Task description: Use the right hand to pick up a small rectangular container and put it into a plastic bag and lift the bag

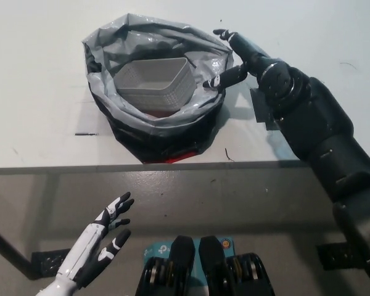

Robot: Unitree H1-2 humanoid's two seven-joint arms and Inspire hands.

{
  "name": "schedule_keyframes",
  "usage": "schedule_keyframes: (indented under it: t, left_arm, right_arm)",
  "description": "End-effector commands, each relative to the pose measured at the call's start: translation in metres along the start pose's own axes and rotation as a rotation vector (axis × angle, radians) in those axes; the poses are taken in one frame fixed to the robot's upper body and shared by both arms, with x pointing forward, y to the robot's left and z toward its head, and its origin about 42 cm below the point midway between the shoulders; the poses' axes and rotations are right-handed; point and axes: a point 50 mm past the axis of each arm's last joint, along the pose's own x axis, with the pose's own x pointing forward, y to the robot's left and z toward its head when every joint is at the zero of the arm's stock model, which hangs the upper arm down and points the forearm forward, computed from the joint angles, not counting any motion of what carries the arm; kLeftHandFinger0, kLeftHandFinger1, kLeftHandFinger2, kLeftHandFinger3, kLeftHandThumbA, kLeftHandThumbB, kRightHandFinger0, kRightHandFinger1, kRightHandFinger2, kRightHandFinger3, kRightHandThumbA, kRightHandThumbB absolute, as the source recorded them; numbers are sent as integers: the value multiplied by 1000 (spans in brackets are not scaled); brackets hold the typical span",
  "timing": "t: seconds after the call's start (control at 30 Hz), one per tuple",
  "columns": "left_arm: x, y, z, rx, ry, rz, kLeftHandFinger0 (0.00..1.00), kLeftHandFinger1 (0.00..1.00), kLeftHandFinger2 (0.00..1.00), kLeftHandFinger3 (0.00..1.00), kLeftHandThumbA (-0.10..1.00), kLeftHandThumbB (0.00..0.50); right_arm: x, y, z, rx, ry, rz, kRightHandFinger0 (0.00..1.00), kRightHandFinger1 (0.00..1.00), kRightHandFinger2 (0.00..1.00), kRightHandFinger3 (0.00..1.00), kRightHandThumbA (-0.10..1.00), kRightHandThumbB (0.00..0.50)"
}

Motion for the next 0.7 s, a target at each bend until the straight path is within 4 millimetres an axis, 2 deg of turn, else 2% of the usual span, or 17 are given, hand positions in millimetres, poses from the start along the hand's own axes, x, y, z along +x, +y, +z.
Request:
schedule_keyframes:
  t: [0.0,0.27,0.37,0.5,0.67]
  left_arm:
    - [-1,9,10,30,-50,29,906,1000,1000,1000,903,237]
    - [-2,7,9,26,-45,35,903,1000,1000,1000,901,239]
    - [-2,7,9,25,-42,33,905,1000,1000,1000,903,238]
    - [-2,8,9,27,-45,35,902,1000,1000,1000,900,236]
    - [-2,8,10,31,-43,34,900,1000,1000,1000,900,233]
  right_arm:
    - [5,-38,38,-59,-36,-136,1000,1000,1000,1000,892,457]
    - [7,-47,47,-18,-12,-210,1000,1000,1000,1000,945,430]
    - [7,-46,49,89,-19,-203,1000,1000,1000,1000,903,413]
    - [8,-45,52,170,5,-159,1000,1000,1000,1000,963,427]
    - [8,-41,55,331,17,-113,1000,1000,1000,1000,904,417]
